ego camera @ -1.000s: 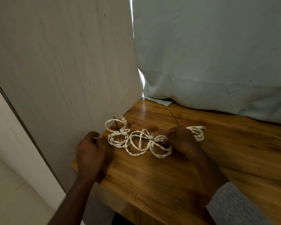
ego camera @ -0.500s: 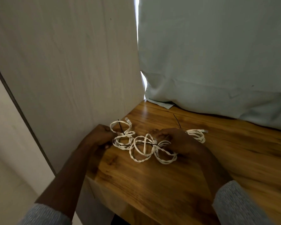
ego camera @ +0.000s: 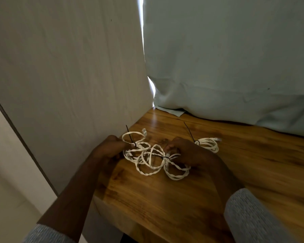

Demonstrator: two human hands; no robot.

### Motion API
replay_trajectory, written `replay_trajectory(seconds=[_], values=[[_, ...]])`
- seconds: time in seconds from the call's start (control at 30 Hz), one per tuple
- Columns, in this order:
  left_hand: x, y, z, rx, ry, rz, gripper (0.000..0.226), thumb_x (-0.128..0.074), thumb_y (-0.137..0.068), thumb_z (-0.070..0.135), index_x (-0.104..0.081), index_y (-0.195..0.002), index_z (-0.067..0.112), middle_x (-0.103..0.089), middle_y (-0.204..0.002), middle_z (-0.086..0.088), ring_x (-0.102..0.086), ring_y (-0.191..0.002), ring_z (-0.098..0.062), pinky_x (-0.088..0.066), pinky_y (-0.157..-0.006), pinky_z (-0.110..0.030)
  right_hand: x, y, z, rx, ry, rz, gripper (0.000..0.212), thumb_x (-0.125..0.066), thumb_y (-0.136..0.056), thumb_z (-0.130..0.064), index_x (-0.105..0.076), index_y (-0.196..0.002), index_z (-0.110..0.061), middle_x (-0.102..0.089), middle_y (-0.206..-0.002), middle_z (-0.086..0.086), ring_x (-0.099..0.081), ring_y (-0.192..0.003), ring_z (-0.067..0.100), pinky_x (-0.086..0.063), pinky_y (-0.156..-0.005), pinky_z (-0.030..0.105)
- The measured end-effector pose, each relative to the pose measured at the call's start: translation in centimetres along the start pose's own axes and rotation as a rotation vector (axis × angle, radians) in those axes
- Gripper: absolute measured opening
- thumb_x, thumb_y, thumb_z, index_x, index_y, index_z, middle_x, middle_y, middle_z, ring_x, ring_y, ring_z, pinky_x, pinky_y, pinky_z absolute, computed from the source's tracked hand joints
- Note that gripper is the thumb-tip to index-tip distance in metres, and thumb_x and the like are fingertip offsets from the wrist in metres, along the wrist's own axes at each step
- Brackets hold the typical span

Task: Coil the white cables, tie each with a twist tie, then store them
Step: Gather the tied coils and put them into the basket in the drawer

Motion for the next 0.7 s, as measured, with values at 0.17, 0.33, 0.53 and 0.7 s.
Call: replay_trajectory(seconds=[0.17, 0.33, 0.53, 0.7], values=[[-1.1, 0.4, -0.3, -0.008, 0.165, -0.134, 0.035, -0.087, -0.069, 0.032, -0.072, -0.069, 0.001, -0.058, -0.062, -0.019, -0.043, -0.045, -0.018, -0.032, -0.051, -0.027, -0.1, 0.5, 0.6, -0.026, -0.103, 0.009, 0.032, -0.081, -0.08, -0.011, -0.067, -0.1, -0.032, -0.064, -0.109, -0.011, -0.062, -0.097, 0.008, -0.056, -0.077, 0.027], [-1.3, 1.0, 0.0, 0.075, 0.217, -0.142, 0.026, -0.078, -0.079, 0.028, -0.071, -0.068, 0.005, -0.049, -0.052, -0.011, -0.033, -0.041, -0.016, -0.02, -0.047, -0.024, 0.4, 1.5, 0.5, -0.021, -0.19, 0.026, 0.029, -0.087, -0.072, -0.008, -0.074, -0.094, -0.022, -0.073, -0.096, -0.01, -0.069, -0.09, 0.004, -0.061, -0.08, 0.034], [-1.8, 0.9, 0.3, 0.055, 0.315, -0.075, 0.02, -0.075, -0.082, 0.02, -0.074, -0.088, 0.0, -0.067, -0.071, -0.016, -0.058, -0.053, -0.02, -0.039, -0.049, -0.025, 0.8, 3.1, 0.6, -0.056, -0.312, 0.08, 0.028, -0.085, -0.073, -0.003, -0.075, -0.093, -0.019, -0.074, -0.094, -0.006, -0.071, -0.087, 0.005, -0.061, -0.073, 0.027], [-2.9, 0.8, 0.6, 0.042, 0.41, -0.077, 0.023, -0.075, -0.082, 0.015, -0.073, -0.102, 0.004, -0.076, -0.089, -0.013, -0.069, -0.074, -0.024, -0.056, -0.057, -0.031, 1.6, 5.5, 0.7, -0.061, -0.404, 0.176, 0.026, -0.081, -0.076, 0.004, -0.075, -0.093, -0.014, -0.075, -0.095, -0.003, -0.072, -0.086, 0.006, -0.058, -0.069, 0.021]])
Point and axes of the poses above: each hand's wrist, its own y-axis away from the middle knuckle, its own x-axis out of the back of the hand, z = x × y, the point moved 4 cm from there along -y, towards the middle knuckle
